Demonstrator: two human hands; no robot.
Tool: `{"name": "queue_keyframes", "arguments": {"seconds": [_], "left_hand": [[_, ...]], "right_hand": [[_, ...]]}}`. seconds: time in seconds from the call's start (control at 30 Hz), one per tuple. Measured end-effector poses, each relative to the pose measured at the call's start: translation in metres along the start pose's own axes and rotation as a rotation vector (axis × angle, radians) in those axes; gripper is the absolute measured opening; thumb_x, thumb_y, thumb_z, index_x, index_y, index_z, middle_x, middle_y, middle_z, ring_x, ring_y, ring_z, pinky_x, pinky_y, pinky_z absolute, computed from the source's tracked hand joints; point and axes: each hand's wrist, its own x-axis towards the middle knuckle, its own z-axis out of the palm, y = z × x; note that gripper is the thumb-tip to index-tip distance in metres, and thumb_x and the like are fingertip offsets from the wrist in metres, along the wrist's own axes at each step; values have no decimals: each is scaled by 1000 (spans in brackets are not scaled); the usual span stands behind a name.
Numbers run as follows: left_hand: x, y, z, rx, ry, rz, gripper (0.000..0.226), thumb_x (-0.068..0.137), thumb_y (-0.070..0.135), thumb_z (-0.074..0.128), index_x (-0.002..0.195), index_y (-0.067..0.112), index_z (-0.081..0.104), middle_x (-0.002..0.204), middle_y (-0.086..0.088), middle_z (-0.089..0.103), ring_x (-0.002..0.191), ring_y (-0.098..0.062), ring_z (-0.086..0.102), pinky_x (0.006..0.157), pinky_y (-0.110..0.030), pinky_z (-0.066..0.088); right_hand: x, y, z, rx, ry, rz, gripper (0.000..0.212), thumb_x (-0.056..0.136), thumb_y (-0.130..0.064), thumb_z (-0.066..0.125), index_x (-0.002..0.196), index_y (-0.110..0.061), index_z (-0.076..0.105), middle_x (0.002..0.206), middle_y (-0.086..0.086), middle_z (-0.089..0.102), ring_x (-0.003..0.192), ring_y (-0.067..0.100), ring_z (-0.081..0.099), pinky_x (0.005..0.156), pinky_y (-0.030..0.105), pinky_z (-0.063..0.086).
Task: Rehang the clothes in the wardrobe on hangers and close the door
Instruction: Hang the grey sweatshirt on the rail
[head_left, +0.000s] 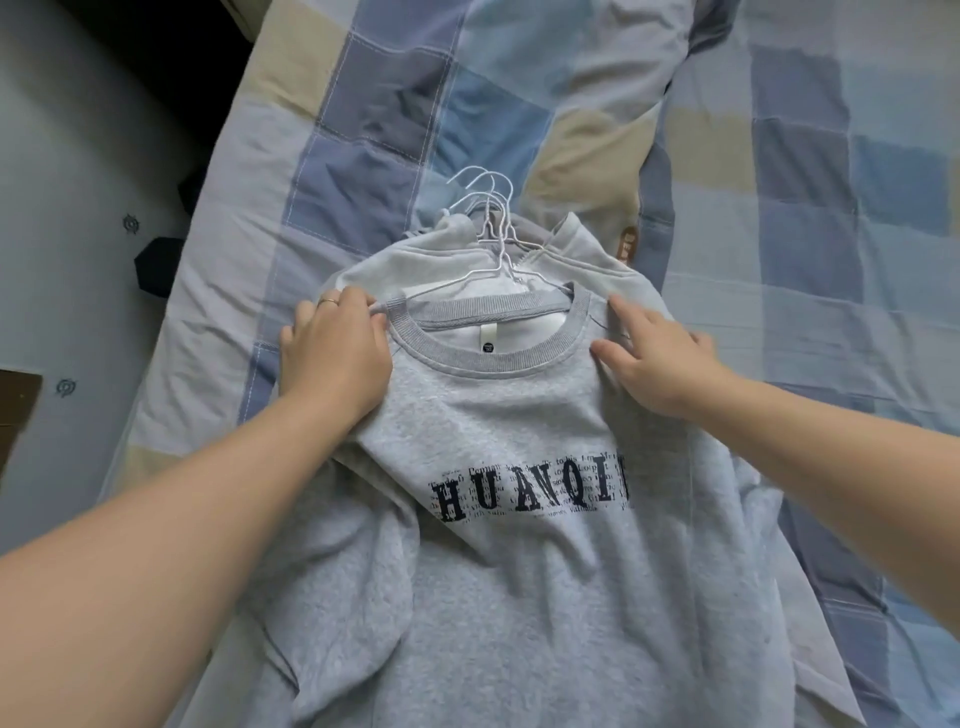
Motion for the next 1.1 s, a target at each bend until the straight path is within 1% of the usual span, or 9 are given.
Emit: {"name": "queue_keyframes", "arguments": {"seconds": [0.13,0.2,0.27,0.33,0.43,0.57,0.7,0.97,1.1], "left_hand": [[-17,4,-17,-109,63,45,19,103,23,42,112,11,54,123,-17,59,113,-39,46,92,-47,34],[-27,7,-31,-175,63,63,17,103,21,42,110,9,53,119,-18,60,109,-39,49,90,-48,36],[-39,12,-49,-210,64,77,16,103,20,42,107,9,52,116,-18,59,107,-40,51,89,-49,39],[-53,19,-67,-234,64,97,14,103,19,43,105,8,52,114,-18,59,104,-40,52,88,-50,40],[-80,30,-94,-261,22,134,14,102,18,45,105,7,53,109,-19,59,101,-40,53,87,-52,42],[-125,44,-132,-271,-38,191,16,101,18,49,104,5,59,105,-20,62,103,-38,55,88,-49,42],[-160,70,-178,-332,-51,288,16,100,18,55,103,6,65,101,-17,66,98,-36,58,86,-44,44],[-189,165,-241,-474,-67,725,14,96,17,63,104,9,72,100,-9,72,92,-30,64,83,-41,48],[-215,236,-251,-508,-101,913,13,96,19,64,103,11,73,95,-5,69,90,-27,63,82,-38,47]], "right_hand": [[-15,0,-20,163,21,26,59,98,-44,50,151,-29,30,151,3,42,136,28,41,109,53,31],[-27,4,-34,223,35,27,48,98,-37,54,144,-26,42,137,6,54,125,30,49,105,52,36],[-43,8,-48,246,34,17,29,99,-30,53,127,-22,58,112,6,63,108,31,56,96,47,43],[-65,14,-62,292,48,-5,14,99,-23,52,100,-17,64,85,3,61,90,30,56,76,37,43],[-107,25,-89,339,91,-34,20,99,-19,53,82,-13,60,69,0,54,74,26,48,60,35,31],[-179,41,-130,403,161,-52,20,96,-18,59,76,-22,60,62,-10,51,67,16,46,61,29,28],[-264,51,-164,447,226,17,12,95,-15,62,97,-10,73,84,5,66,84,22,54,71,28,30],[-430,84,-199,573,575,244,10,93,-15,65,87,-21,71,76,-6,67,75,13,54,66,21,38],[-504,111,-210,591,720,382,10,93,-20,65,86,-24,71,82,-2,70,82,23,61,78,40,47]]}}
